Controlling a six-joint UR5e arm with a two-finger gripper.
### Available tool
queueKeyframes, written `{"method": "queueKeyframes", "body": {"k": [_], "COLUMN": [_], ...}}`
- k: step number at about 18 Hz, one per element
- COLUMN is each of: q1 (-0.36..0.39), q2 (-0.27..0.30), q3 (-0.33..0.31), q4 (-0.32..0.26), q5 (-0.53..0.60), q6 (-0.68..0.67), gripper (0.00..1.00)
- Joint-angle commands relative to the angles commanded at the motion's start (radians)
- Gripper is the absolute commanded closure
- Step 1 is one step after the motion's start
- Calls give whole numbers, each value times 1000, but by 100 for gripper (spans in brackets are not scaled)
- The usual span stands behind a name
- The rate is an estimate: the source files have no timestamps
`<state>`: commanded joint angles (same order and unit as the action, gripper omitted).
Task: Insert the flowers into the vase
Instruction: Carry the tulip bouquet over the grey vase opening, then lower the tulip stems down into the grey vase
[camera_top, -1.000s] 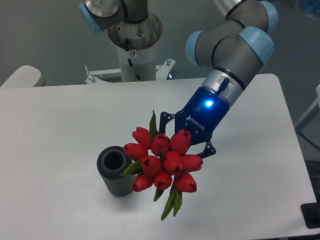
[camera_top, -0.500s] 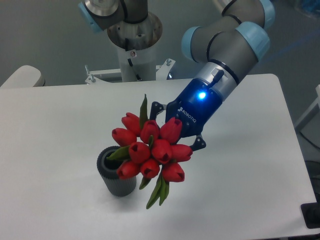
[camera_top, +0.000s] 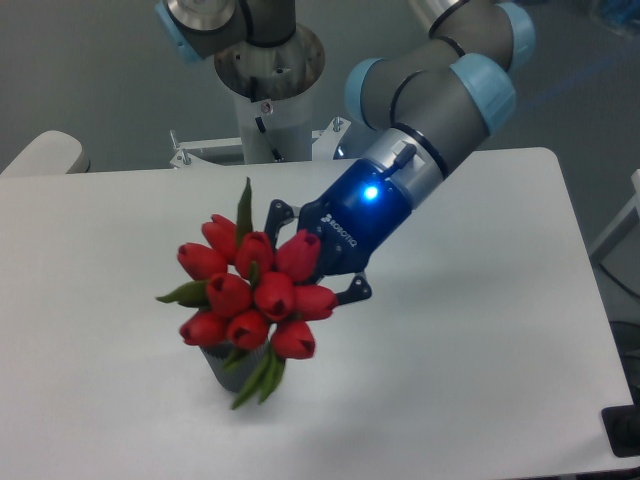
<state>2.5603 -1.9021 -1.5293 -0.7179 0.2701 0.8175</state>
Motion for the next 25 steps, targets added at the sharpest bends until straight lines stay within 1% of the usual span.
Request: {"method": "queueKeyframes", "body": {"k": [2,4,7,10,13,16,25], "q1": [-6,-9,-9,-9,-9,-17,-38], "q2": [0,0,0,2,28,34,32], "q3": [-17,-54,-86,-103,-135,-160,-176], "q4": [0,0,0,2,2,2,0], "q5": [-49,-100,-138,-143,-150,-150,-150], "q6": [35,92,132,150,166,190,241], "gripper": [74,74,74,74,74,74,74]}}
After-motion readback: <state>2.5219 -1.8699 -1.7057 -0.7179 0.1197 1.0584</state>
